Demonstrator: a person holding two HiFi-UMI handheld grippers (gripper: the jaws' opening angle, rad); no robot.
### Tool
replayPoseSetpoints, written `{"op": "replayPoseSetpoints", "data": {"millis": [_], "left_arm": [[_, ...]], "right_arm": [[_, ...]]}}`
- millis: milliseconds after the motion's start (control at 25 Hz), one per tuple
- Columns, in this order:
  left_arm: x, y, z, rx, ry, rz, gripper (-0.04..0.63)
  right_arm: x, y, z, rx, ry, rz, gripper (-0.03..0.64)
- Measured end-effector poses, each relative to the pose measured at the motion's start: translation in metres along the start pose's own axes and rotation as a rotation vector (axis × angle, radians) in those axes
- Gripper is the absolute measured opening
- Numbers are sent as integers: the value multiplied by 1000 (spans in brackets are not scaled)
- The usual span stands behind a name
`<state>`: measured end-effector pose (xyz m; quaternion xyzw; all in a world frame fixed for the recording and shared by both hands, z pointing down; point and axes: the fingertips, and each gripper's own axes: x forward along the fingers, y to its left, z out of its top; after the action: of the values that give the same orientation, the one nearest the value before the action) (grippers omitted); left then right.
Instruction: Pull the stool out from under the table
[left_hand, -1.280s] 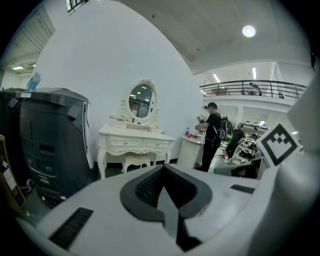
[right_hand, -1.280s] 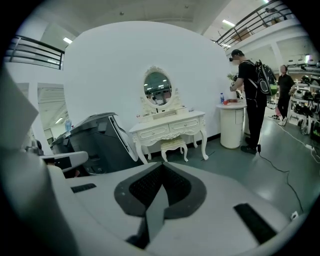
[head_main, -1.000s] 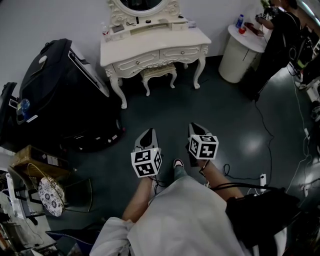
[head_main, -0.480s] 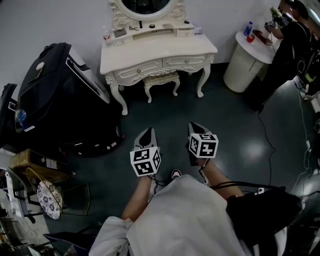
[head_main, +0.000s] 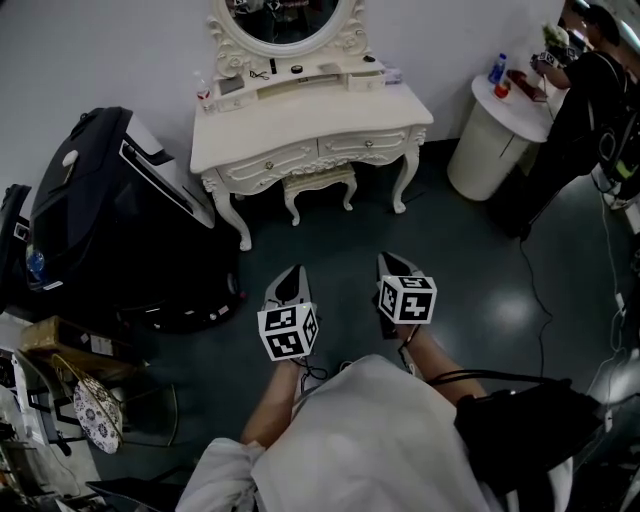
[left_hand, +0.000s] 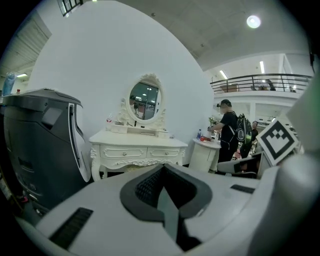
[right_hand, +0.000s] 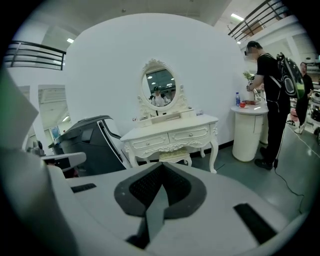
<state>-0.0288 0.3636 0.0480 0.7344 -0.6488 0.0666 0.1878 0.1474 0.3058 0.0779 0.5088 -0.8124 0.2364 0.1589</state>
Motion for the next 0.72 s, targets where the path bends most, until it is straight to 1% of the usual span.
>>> {"op": "replayPoseSetpoints", "data": {"millis": [120, 280, 360, 560, 720], "left_arm": [[12, -2, 0, -1, 11, 0, 8], [25, 4, -2, -54, 25, 18, 8], [29, 7, -4, -66, 33, 27, 8], [48, 18, -3, -73, 52, 38, 8], [72, 26, -1, -64, 67, 38, 8]], "right_arm": [[7, -15, 4, 14, -5, -12, 0], [18, -26, 3, 37, 10, -16, 0], [23, -28, 2, 41, 19, -17, 0], [40, -34, 5, 56, 35, -22, 0], [59, -46, 10, 70, 42, -39, 0]]}}
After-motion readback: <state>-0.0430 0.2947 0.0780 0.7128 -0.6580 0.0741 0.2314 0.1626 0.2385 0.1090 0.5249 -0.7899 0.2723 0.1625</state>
